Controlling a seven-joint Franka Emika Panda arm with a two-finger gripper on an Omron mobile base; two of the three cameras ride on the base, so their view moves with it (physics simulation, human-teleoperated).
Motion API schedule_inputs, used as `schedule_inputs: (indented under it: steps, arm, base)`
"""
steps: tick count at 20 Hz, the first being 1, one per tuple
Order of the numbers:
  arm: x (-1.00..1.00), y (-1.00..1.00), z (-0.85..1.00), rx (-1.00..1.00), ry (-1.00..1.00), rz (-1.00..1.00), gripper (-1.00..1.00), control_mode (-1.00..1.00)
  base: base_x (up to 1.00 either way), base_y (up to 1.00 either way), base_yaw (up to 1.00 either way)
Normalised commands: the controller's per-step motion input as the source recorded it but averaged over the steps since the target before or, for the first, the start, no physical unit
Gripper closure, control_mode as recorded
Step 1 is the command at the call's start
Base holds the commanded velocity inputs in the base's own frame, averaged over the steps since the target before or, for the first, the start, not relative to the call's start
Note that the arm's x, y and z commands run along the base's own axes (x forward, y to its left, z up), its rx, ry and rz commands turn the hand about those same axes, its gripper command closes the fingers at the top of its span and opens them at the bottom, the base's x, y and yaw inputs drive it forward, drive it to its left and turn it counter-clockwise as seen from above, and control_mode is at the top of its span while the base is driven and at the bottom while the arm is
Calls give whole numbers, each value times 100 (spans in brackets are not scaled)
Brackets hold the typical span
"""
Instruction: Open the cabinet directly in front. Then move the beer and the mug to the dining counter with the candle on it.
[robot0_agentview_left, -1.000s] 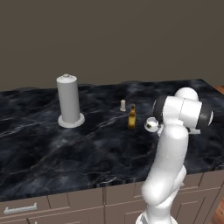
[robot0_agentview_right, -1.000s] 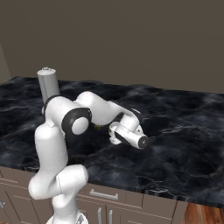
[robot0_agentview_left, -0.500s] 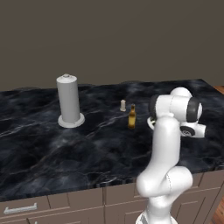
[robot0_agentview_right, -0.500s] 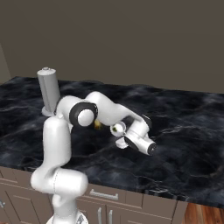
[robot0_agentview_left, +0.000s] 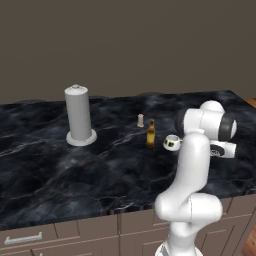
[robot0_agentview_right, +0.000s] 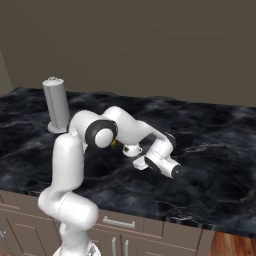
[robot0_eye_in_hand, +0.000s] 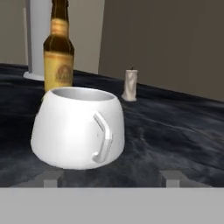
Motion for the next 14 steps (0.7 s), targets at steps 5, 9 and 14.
schedule_inputs:
  steps: [5,9,14]
  arm:
    - [0,17,2,0,0,0,-100,-100]
    - [-11,3,29,0,0,0,-100,-100]
    - [-35,-2,91,0,0,-4,-100,-100]
  base:
    - [0,0,0]
    - [0,0,0]
    - [0,0,0]
